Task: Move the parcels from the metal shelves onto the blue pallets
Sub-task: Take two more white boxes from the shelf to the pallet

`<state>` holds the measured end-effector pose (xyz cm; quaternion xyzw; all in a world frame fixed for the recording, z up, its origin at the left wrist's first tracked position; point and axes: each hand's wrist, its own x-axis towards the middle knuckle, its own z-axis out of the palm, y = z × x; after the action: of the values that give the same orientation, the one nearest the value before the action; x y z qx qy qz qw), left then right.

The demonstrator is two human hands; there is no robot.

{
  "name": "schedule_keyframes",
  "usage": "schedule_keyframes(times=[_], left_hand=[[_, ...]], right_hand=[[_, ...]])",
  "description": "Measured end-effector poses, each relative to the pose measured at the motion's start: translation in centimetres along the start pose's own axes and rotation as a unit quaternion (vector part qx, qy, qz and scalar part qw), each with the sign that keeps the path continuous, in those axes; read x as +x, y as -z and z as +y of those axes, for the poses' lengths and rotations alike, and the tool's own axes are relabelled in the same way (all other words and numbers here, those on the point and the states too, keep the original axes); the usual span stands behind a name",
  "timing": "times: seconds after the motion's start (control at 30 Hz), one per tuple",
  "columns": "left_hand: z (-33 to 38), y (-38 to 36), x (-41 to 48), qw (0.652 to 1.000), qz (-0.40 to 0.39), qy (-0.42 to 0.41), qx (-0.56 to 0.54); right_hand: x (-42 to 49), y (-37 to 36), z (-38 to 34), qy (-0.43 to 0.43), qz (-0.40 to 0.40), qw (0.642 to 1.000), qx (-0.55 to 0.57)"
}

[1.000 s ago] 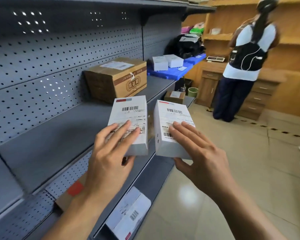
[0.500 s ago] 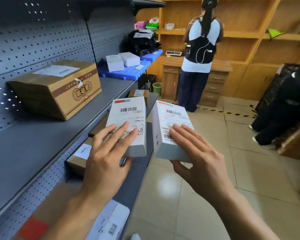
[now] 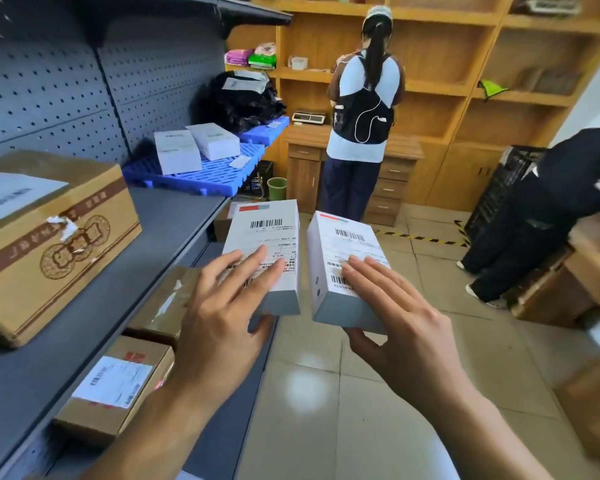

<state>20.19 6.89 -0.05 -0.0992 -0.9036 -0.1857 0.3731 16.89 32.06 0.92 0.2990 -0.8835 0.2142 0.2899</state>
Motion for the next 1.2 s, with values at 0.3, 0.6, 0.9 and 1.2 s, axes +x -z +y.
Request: schedule_keyframes(times=[0.3,0.6,0.9,1.2], left_hand=[[-6.1,-5.5,7.5,0.999,0.035,0.024,-0.032],[-10.7,-8.8,11.6,0.998,0.04,0.042,-0.027],[-11.6,-11.9,15.0,0.998,0.053,0.037,-0.011],[-10.3,-16.1,20.3,0.996,0.064,0.055,0.039]], right_hand=[[8.0,-5.4,3.9,-0.013,0.011,1.0,-0.01],[13.7,-10.8,6.6,0.002,0.009,1.0,0.006],[17.3,-13.6,10.5,0.022,0.011,0.999,0.037],[23.3,-15.8,18.0,0.065,0.004,0.996,0.067]])
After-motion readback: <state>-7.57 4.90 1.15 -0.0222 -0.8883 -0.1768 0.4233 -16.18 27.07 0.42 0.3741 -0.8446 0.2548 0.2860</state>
